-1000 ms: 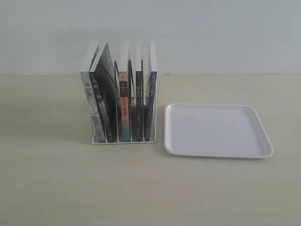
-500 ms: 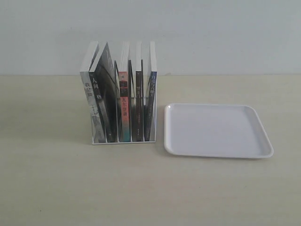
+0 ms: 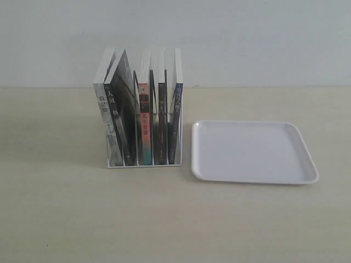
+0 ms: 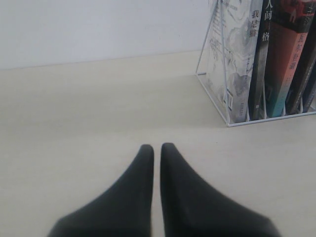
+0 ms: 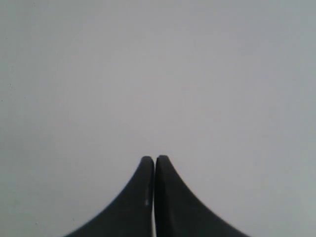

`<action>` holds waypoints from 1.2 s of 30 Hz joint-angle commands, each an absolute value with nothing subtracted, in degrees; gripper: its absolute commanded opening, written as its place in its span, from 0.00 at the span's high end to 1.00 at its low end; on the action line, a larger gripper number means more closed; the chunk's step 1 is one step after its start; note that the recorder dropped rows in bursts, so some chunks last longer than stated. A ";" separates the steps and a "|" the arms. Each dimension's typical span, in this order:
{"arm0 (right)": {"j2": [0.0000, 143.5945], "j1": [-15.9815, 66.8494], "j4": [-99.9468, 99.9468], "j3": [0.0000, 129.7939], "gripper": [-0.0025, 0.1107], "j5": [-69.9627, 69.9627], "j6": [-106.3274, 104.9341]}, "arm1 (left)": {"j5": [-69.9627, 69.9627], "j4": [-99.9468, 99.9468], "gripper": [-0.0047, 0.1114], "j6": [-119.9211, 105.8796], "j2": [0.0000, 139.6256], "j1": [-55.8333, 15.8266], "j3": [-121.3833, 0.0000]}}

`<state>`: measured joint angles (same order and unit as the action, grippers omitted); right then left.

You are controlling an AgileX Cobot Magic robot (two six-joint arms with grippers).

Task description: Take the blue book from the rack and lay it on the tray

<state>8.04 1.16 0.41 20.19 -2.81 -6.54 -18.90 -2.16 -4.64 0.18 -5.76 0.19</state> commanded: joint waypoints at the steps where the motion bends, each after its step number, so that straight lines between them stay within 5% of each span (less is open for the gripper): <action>1: 21.78 1.20 0.52 32.77 0.98 14.69 -7.64 | -18.02 -2.05 0.92 -4.24 0.00 -5.78 0.00; 10: 39.36 1.20 -0.52 39.68 0.98 13.24 -6.90 | -18.02 -2.05 0.92 -4.24 0.00 -5.78 0.00; 25: 43.46 1.20 -4.61 39.68 0.98 8.47 -4.43 | -18.02 -2.05 0.92 -4.24 0.00 -5.78 0.00; 36: 59.10 3.80 -17.29 40.21 0.98 8.73 -5.26 | -18.02 -2.05 0.92 -4.24 0.00 -5.78 0.00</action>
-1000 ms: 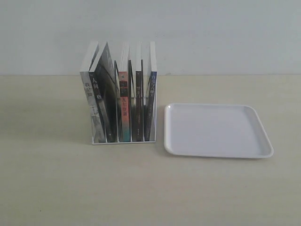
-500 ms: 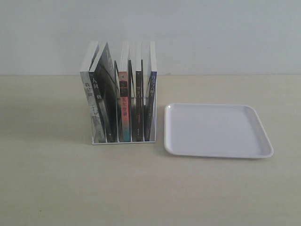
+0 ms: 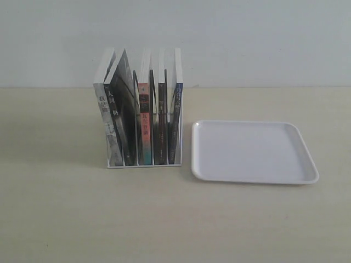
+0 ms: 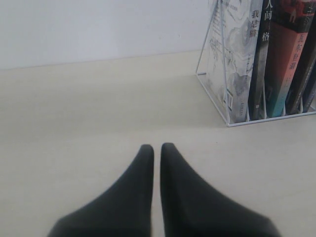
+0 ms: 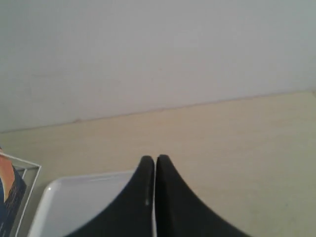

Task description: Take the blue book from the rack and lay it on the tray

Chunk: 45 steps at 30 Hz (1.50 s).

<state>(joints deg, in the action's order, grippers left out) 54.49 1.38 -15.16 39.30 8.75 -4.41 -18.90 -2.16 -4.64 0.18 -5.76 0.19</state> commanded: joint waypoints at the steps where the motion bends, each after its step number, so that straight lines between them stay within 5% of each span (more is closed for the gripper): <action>1: 60.24 5.39 -17.29 40.98 0.98 9.08 -6.63 | -18.02 -2.05 0.92 -4.24 0.00 -5.78 0.00; 22: 85.80 38.43 -8.65 70.85 0.98 18.91 0.61 | -18.02 -2.05 0.92 -4.24 0.00 -5.78 0.00; 34: 101.74 44.67 22.13 95.05 0.98 46.48 26.98 | -18.02 -2.05 0.92 -4.24 0.00 -5.78 0.00; 45: 103.73 45.79 14.60 103.29 0.98 44.30 22.27 | -18.02 -2.05 0.92 -4.24 0.00 -5.78 0.00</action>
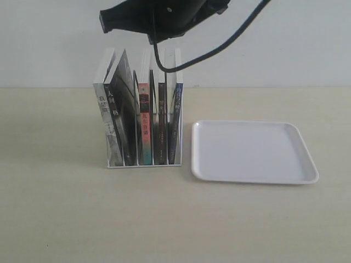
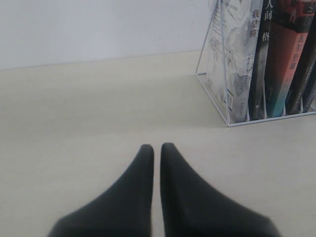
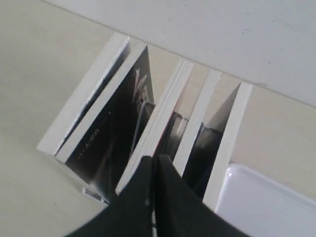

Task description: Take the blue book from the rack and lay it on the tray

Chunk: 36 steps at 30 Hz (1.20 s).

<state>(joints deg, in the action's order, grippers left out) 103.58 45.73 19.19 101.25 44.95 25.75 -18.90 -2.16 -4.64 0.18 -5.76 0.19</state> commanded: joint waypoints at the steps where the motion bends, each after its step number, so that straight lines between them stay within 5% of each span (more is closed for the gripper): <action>1: 104.01 45.79 11.61 103.90 0.98 44.08 20.59 | -18.02 -2.05 0.92 -4.24 0.00 -5.78 0.00; 8: 111.87 45.91 10.59 112.13 0.97 50.57 22.61 | -18.02 -2.05 0.92 -4.24 0.00 -5.78 0.00; 10: 112.70 45.91 10.08 113.73 0.88 50.70 22.61 | -18.02 -2.05 0.92 -4.24 0.00 -5.78 0.00; 13: 112.70 45.91 10.22 113.73 0.59 50.56 23.46 | -18.02 -2.05 0.92 -4.24 0.00 -5.78 0.00; 36: 117.50 45.60 15.69 113.94 0.59 53.18 28.44 | -18.02 -2.05 0.92 -4.24 0.00 -5.78 0.00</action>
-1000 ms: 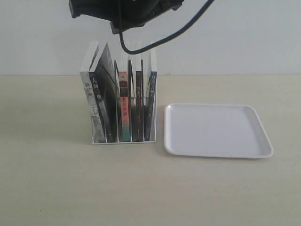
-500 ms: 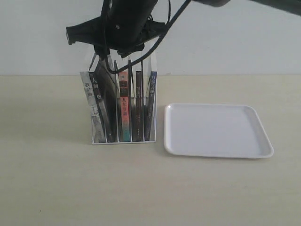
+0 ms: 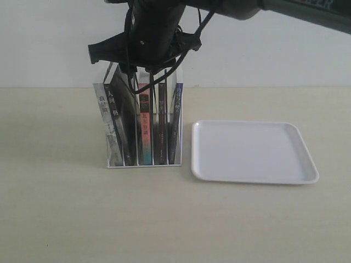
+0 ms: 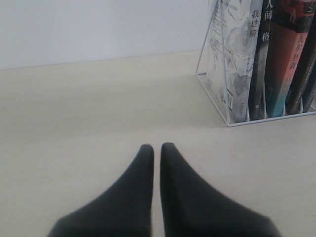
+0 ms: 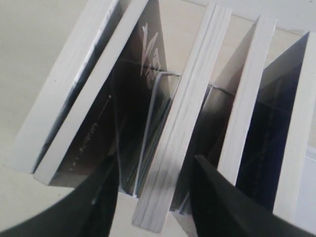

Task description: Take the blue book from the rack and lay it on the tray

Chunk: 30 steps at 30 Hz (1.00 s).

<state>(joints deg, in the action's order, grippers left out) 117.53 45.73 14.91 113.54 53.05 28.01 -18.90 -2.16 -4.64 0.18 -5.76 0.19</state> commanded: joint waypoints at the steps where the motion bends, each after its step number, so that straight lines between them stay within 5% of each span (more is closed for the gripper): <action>1: 117.78 45.60 15.69 113.94 0.59 53.18 28.55 | -18.02 -2.05 0.92 -4.24 0.00 -5.78 0.00; 11: 120.65 45.02 14.44 113.94 0.60 52.40 28.63 | -18.02 -2.05 0.92 -4.24 0.00 -5.78 0.00; 18: 120.65 45.02 14.86 113.94 0.98 52.53 28.63 | -18.02 -2.05 0.92 -4.24 0.00 -5.78 0.00; 30: 120.65 45.13 16.00 121.47 0.98 58.04 28.40 | -18.02 -2.05 0.92 -4.24 0.00 -5.78 0.00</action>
<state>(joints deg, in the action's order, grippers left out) 121.69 45.25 14.59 117.14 56.27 28.84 -18.90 -2.16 -4.64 0.18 -5.76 0.19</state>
